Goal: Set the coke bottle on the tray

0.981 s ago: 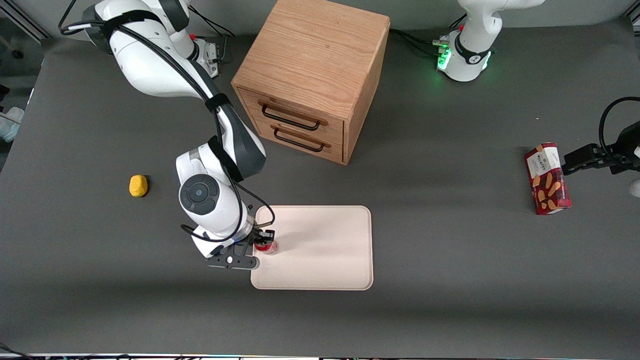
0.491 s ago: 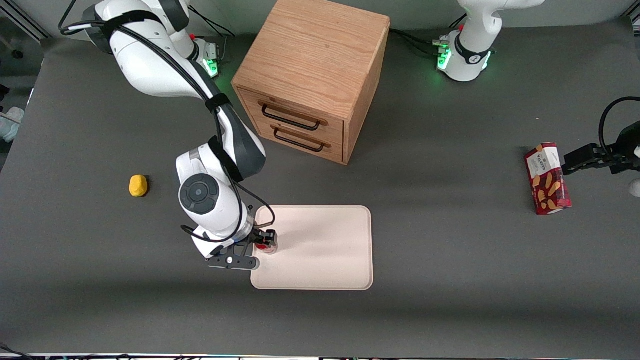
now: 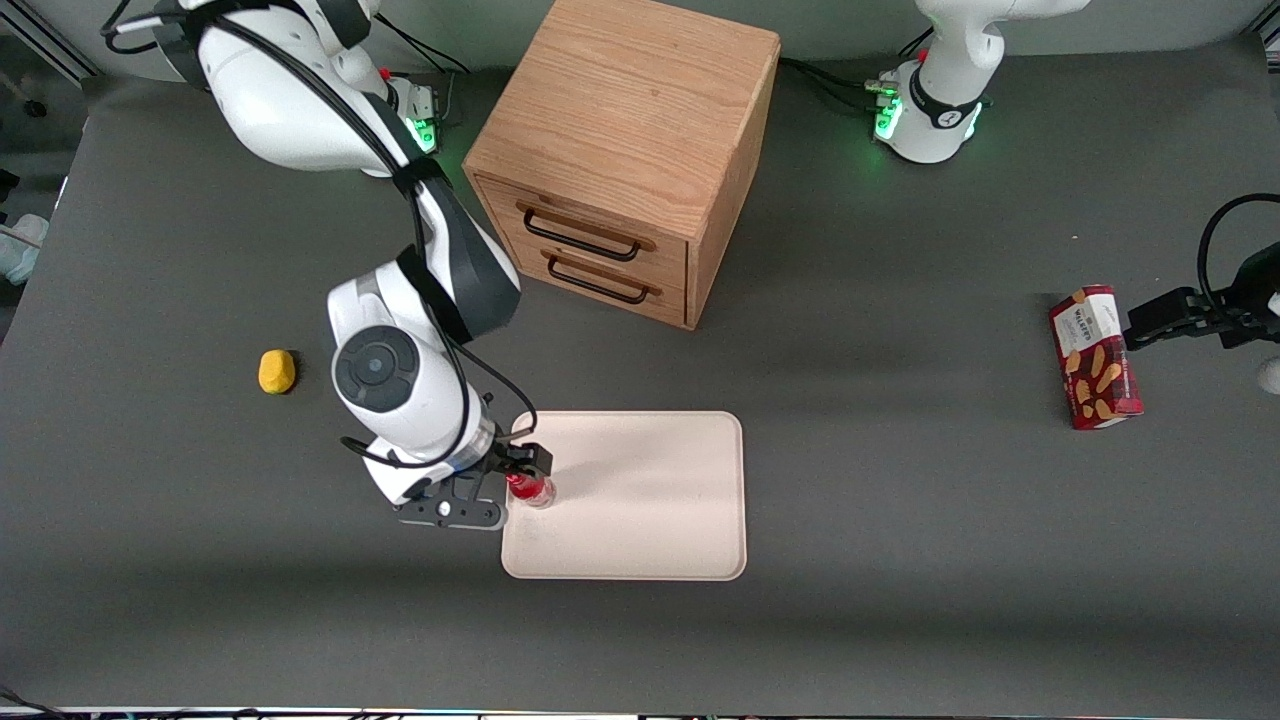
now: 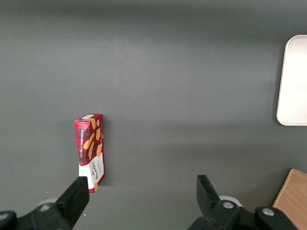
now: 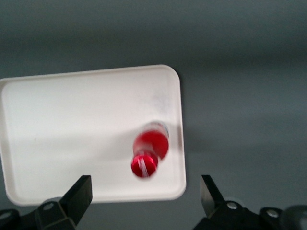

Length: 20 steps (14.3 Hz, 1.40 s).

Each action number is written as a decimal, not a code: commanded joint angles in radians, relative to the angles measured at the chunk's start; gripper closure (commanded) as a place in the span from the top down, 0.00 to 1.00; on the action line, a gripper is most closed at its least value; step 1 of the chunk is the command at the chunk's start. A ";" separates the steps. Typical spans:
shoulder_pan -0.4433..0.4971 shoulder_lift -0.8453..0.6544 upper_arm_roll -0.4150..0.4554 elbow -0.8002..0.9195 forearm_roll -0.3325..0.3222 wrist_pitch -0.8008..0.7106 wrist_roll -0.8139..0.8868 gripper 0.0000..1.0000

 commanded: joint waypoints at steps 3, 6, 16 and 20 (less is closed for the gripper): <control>0.004 -0.165 0.002 -0.032 -0.005 -0.224 0.025 1.00; -0.032 -0.298 0.016 -0.135 -0.005 -0.277 0.010 1.00; -0.286 -0.551 0.136 -0.325 0.000 -0.352 -0.196 1.00; -0.350 -0.576 0.133 -0.344 0.001 -0.352 -0.312 1.00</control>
